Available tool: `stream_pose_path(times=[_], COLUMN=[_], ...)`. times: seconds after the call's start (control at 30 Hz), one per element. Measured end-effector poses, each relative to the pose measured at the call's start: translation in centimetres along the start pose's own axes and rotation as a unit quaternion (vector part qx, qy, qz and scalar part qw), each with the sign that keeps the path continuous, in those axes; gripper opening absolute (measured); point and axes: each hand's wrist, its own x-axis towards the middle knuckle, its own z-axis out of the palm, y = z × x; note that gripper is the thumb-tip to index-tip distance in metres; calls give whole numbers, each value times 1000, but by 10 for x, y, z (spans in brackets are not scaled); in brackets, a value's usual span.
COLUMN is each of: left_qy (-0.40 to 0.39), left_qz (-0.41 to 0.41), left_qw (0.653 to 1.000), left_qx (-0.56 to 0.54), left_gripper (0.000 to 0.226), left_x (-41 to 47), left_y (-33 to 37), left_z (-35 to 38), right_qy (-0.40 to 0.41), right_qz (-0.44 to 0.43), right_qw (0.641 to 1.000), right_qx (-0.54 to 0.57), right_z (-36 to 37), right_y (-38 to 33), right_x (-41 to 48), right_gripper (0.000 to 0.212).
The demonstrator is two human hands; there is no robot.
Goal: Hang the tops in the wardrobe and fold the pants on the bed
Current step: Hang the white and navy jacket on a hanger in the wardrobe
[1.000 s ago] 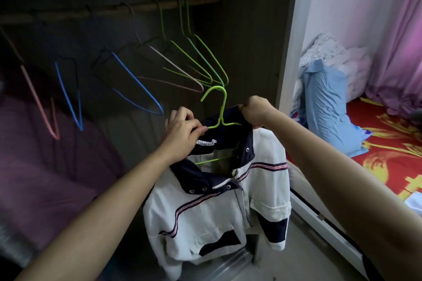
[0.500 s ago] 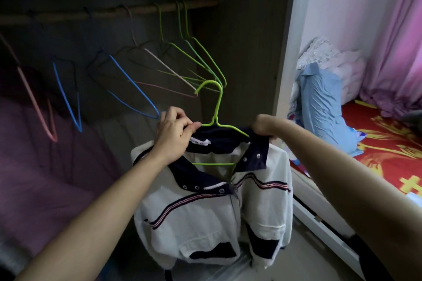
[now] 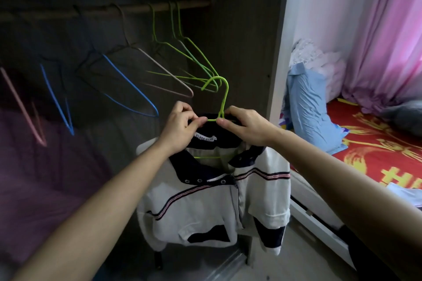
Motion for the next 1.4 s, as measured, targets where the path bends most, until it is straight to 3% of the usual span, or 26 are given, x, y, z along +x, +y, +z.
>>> stream_pose_path(times=[0.07, 0.17, 0.27, 0.37, 0.4, 0.5, 0.57, 0.6, 0.67, 0.73, 0.77, 0.83, 0.93, 1.0, 1.07, 1.23, 1.33, 1.4], left_qy=[-16, -33, -32, -50, -51, 37, 101, 93, -7, -147, -187, -201, -166, -147, -160, -218, -267, -259], left_qz=[4, 3, -1, 6, 14, 18, -13, -35, -70, -103, -117, -125, -72, -35, -29, -32, -9, -5], left_qw=[1000, 999, 998, 996, 994, 984, 980, 984, 995, 984, 975, 968, 982, 988, 987, 973, 962, 966], left_qx=[-19, -38, -55, -74, -91, -175, -173, -149, -67, -15, -34, -78, -50, -8, 5, 61, 52, 15], left_gripper=[25, 25, 25, 22, 18, 9, 40, 61, 110, 137, 134, 99, 51, 36, 38, 50, 71, 67], left_x=[-6, -14, -19, -24, -25, -26, -34, -42, -61, -77, -81, -77, -62, -53, -49, -41, -39, -40], left_y=[-1, -5, -8, -9, -7, -7, -21, -33, -64, -90, -100, -112, -121, -123, -123, -113, -86, -73], left_z=[2, 8, 11, 13, 14, 9, 2, -1, -3, 1, 4, 7, -2, -12, -19, -22, -21, -15], right_qy=[24, 121, 165, 71, 69, 178, 267, 298, 338, 358, 359, 345, 281, 258, 260, 255, 223, 207], right_qz=[-11, -29, -19, 34, 45, 73, 107, 122, 135, 139, 140, 151, 197, 222, 228, 175, 138, 118], right_qw=[1000, 992, 960, 866, 855, 885, 870, 856, 832, 818, 817, 831, 891, 909, 908, 867, 880, 893], right_qx=[-12, 9, 225, 494, 512, 424, 400, 406, 419, 428, 429, 409, 298, 240, 237, 390, 396, 383], right_z=[5, 11, 13, 6, 5, 5, 0, -3, -11, -18, -20, -21, -15, -4, 4, 4, 8, 7], right_y=[-6, -16, -28, -42, -44, -42, -40, -39, -38, -40, -41, -42, -35, -30, -30, -51, -70, -80], right_x=[0, 1, 8, 14, 16, 16, 13, 12, 8, 6, 5, 5, 1, -6, -8, 5, 12, 12], right_gripper=[42, 42, 32, 33, 34, 34, 41, 43, 40, 37, 35, 28, 23, 28, 34, 36, 34, 38])
